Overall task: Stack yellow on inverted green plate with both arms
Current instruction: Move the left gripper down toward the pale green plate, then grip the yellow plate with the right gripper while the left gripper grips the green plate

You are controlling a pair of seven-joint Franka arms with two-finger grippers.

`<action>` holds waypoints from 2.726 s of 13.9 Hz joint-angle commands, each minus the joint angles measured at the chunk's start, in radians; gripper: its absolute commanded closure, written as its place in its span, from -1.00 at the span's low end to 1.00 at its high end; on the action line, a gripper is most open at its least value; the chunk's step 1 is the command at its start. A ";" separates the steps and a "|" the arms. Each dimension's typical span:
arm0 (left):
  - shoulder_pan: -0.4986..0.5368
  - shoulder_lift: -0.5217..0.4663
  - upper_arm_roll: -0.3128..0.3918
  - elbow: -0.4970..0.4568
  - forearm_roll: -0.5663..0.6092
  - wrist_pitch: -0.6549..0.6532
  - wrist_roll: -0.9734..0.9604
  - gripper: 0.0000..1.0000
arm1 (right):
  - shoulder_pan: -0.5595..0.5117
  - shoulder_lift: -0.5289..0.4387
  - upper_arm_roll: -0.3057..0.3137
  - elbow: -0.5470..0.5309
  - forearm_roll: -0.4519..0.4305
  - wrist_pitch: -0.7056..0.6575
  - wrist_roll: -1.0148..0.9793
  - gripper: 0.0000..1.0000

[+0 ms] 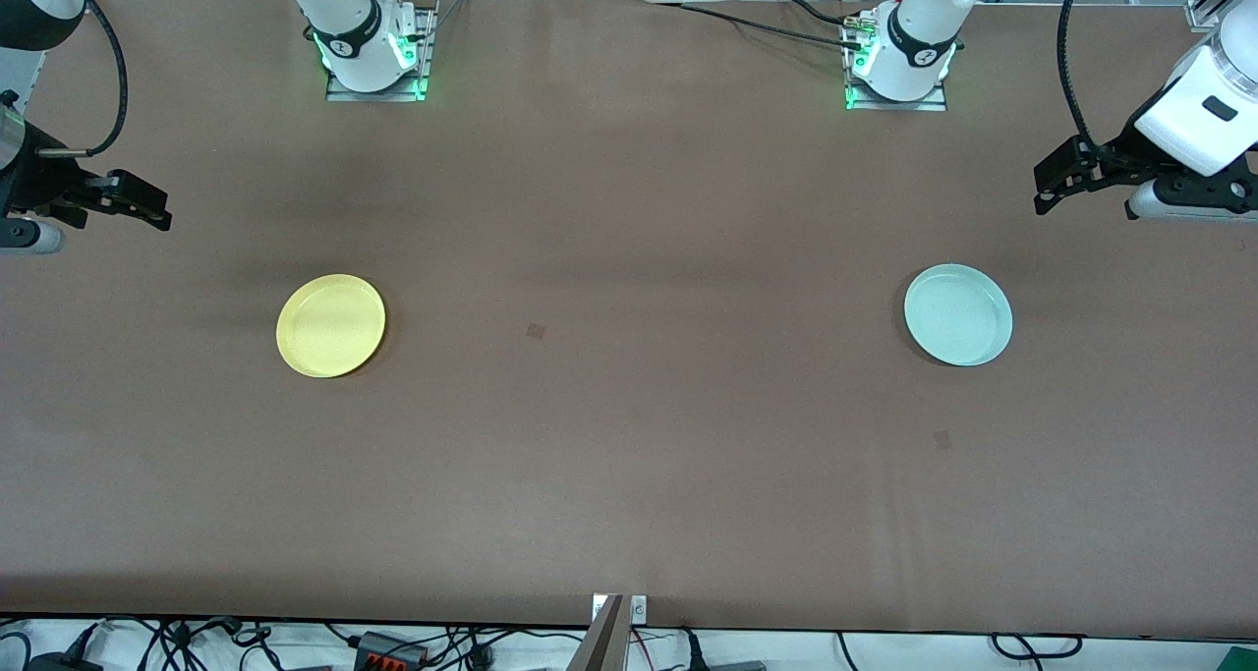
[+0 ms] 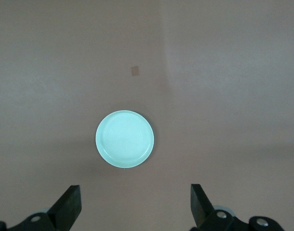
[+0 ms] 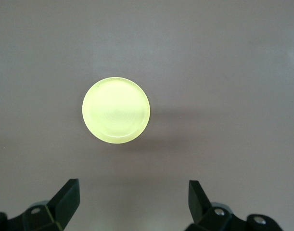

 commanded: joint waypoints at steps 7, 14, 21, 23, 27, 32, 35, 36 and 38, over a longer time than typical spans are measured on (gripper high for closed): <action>0.002 0.011 -0.001 0.031 -0.012 -0.021 0.018 -1.00 | -0.019 -0.017 0.000 -0.010 -0.009 -0.014 -0.006 -1.00; -0.014 0.052 -0.006 0.034 -0.007 -0.039 0.008 -1.00 | -0.011 -0.009 0.006 0.013 -0.009 -0.009 0.000 -1.00; 0.006 0.164 0.009 0.070 -0.012 -0.134 0.032 -1.00 | -0.011 0.049 0.008 0.018 -0.007 -0.011 -0.009 -1.00; 0.055 0.242 0.011 0.071 -0.006 -0.107 0.043 -1.00 | 0.021 0.098 0.009 0.019 -0.006 -0.011 -0.006 -1.00; 0.167 0.305 0.010 -0.064 -0.007 0.095 0.161 -1.00 | 0.090 0.167 0.009 0.021 -0.003 0.000 0.003 -1.00; 0.281 0.374 0.000 -0.268 -0.022 0.465 0.378 -1.00 | 0.119 0.287 0.009 0.021 0.007 0.076 0.003 -1.00; 0.331 0.472 -0.007 -0.266 -0.099 0.550 0.538 -1.00 | 0.140 0.333 0.008 0.021 -0.003 0.097 0.001 -1.00; 0.344 0.501 -0.009 -0.263 -0.143 0.565 0.605 -1.00 | 0.133 0.347 0.002 0.021 -0.010 0.097 0.001 -1.00; 0.359 0.559 -0.007 -0.263 -0.200 0.570 0.719 -1.00 | 0.079 0.378 -0.001 0.019 -0.013 0.104 0.001 -1.00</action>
